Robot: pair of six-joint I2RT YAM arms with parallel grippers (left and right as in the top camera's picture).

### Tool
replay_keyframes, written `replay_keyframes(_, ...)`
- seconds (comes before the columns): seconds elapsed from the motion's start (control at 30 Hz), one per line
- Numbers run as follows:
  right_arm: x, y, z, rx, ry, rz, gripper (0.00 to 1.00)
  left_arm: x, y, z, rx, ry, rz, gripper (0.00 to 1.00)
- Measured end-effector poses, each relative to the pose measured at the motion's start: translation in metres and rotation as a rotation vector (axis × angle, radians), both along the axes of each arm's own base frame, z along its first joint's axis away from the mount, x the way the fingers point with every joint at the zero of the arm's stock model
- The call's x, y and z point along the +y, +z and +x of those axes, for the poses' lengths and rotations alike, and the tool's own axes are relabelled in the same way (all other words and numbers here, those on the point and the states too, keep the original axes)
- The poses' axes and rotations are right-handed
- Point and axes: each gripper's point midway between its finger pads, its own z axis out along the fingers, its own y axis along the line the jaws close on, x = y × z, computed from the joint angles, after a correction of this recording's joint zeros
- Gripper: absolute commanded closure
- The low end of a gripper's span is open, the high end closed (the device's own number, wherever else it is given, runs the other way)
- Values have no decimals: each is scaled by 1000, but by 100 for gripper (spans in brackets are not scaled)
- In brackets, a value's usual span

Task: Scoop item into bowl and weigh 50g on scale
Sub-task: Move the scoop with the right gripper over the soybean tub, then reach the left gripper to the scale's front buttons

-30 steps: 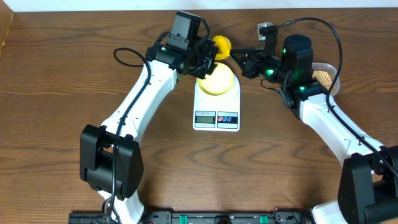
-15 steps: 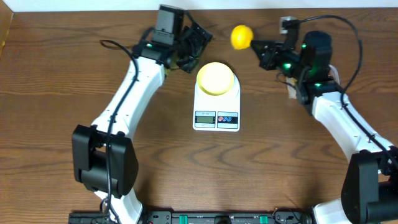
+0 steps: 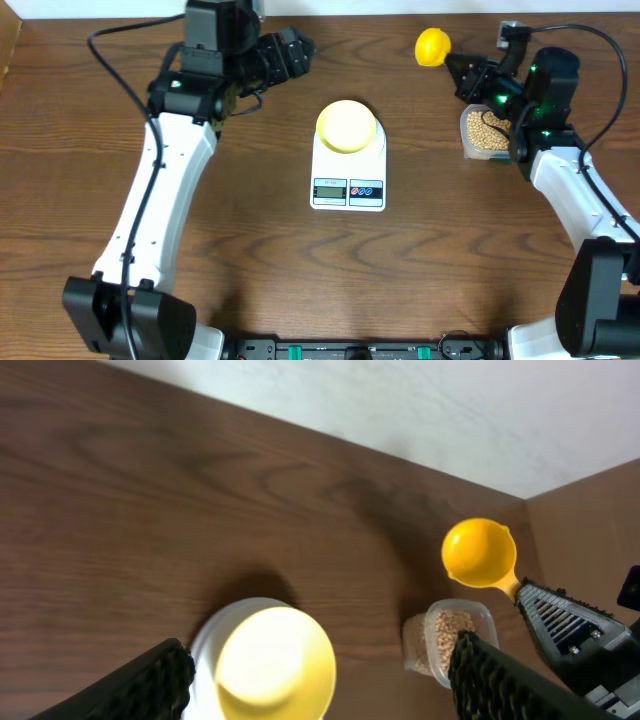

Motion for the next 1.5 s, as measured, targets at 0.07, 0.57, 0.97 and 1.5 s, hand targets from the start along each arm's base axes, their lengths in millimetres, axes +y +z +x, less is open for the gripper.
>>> replay_keyframes(0.07,-3,-3,-1,12,0,-1,99,9,0,1,-8,9,19,16)
replay_keyframes(0.57,31,-21,-57,245,100,-33,99,124,20,36,-164,189,123,16)
replay_keyframes(0.97,-5,-6,-93,256,20,-194,99,160,17,34,-146,259,133,26)
replay_keyframes(1.5,-123,-1,-87,228,-201,-180,99,29,-92,-59,227,-174,314,92)
